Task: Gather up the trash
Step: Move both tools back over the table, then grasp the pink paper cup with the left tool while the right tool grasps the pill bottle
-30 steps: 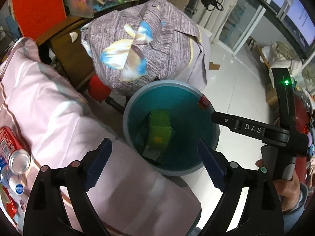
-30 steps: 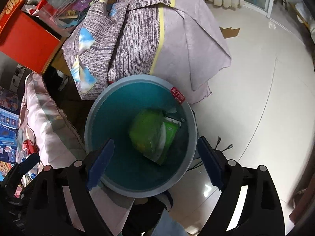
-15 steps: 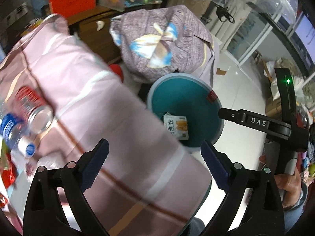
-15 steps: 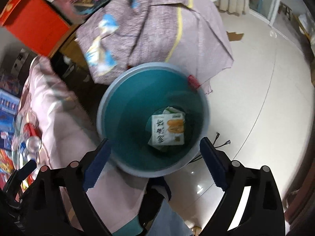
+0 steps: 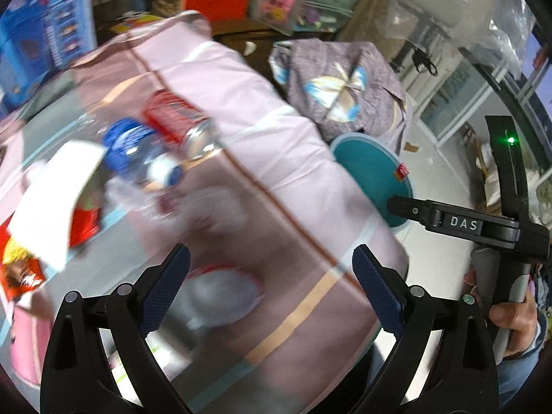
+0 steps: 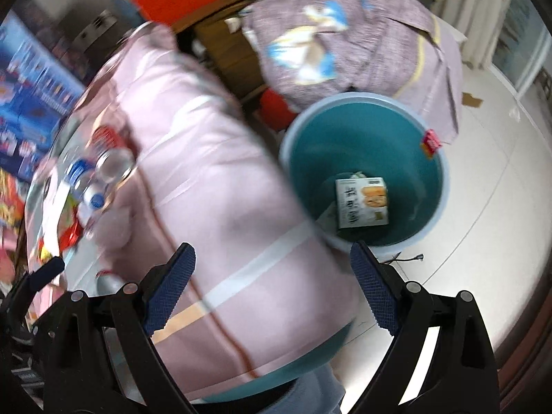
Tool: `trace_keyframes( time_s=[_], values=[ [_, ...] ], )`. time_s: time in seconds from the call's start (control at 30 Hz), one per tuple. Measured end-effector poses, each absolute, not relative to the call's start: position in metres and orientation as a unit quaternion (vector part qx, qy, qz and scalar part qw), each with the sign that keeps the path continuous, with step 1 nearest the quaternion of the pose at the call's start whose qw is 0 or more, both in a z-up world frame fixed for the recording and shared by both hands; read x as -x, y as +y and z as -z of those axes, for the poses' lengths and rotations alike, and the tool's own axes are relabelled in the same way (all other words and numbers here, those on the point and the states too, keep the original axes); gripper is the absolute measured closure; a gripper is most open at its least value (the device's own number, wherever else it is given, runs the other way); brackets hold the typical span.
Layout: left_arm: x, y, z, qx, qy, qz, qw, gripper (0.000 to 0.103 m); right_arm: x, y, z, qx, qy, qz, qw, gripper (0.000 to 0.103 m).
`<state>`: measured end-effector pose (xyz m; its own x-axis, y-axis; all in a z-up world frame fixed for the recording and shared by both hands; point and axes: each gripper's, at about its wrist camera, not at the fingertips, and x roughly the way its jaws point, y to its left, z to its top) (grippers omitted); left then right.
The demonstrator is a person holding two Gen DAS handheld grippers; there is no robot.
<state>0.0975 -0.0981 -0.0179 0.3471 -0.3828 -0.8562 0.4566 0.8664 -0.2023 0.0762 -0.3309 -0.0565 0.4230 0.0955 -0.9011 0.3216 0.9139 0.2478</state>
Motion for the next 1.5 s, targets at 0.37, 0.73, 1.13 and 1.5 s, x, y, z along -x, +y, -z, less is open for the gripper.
trace_keyframes(
  time_s=[0.37, 0.73, 1.13, 1.5],
  values=[
    [-0.075, 0.015, 0.011, -0.006, 0.494, 0.184, 0.85, 0.008, -0.072, -0.237, 0.05, -0.141, 0.553, 0.01, 0.821, 0.016],
    [-0.065, 0.138, 0.011, 0.027, 0.472, 0.088, 0.877, 0.008, -0.058, -0.137, 0.05, -0.095, 0.58, -0.083, 0.805, 0.016],
    [-0.065, 0.195, 0.055, 0.095, 0.497, 0.091, 0.857, 0.008, -0.053, -0.05, 0.072, -0.093, 0.623, -0.165, 0.759, 0.052],
    [-0.062, 0.19, 0.067, 0.084, 0.496, 0.132, 0.854, 0.026, -0.103, -0.037, 0.073, -0.124, 0.632, -0.155, 0.749, 0.046]
  ],
)
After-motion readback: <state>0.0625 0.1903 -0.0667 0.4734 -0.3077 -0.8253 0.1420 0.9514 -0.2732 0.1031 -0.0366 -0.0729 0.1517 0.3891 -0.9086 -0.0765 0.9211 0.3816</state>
